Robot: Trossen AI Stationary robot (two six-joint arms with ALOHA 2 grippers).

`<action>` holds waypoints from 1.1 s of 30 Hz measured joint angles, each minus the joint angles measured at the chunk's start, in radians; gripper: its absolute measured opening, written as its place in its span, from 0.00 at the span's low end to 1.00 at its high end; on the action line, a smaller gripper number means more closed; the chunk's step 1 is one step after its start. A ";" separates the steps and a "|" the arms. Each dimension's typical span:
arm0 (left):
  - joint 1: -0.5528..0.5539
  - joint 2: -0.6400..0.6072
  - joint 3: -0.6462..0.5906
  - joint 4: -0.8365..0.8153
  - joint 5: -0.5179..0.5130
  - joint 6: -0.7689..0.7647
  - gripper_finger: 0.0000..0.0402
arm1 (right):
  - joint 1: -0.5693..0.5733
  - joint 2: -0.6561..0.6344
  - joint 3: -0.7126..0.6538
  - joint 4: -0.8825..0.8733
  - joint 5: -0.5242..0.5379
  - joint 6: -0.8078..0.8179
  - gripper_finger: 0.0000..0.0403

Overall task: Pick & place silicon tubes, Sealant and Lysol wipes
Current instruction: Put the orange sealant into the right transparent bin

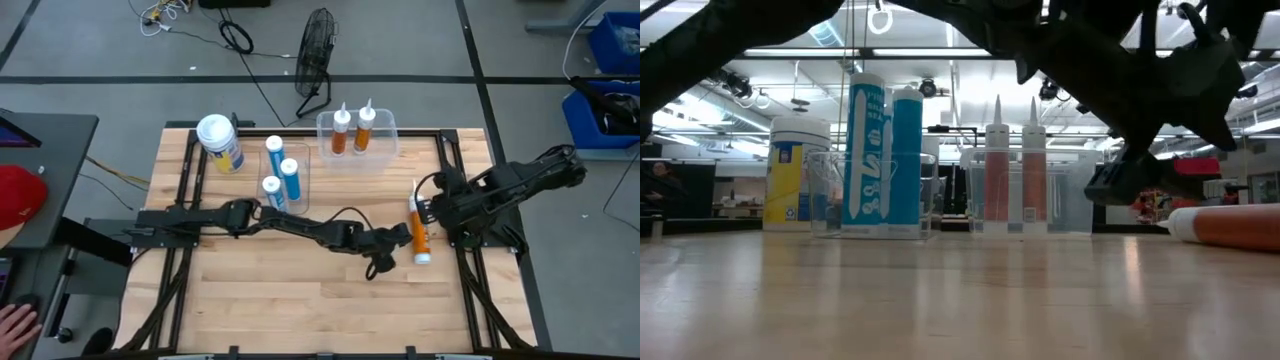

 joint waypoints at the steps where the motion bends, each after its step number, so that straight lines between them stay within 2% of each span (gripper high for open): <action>1: -0.005 0.003 0.003 0.006 -0.030 -0.015 0.73 | 0.000 -0.001 -0.024 0.001 -0.005 0.010 0.00; 6: -0.038 -0.001 0.002 -0.017 -0.225 -0.132 0.72 | -0.010 0.017 -0.172 0.006 -0.060 0.063 0.00; 8: -0.051 -0.022 0.000 -0.077 -0.270 -0.210 0.70 | -0.035 0.026 -0.233 0.008 -0.088 0.073 0.00; 12: -0.066 -0.069 0.002 -0.244 -0.277 -0.405 0.64 | -0.097 0.032 -0.336 0.043 -0.097 0.046 0.00; 17: -0.075 -0.095 0.000 -0.380 -0.274 -0.562 0.57 | -0.239 0.062 -0.411 0.100 -0.116 -0.085 0.00; 24: -0.074 -0.100 0.001 -0.445 -0.300 -0.659 0.47 | -0.464 0.156 -0.425 0.109 -0.080 -0.314 0.00; 33: -0.074 -0.100 0.001 -0.552 -0.304 -0.792 0.34 | -0.662 0.268 -0.459 0.127 -0.019 -0.491 0.00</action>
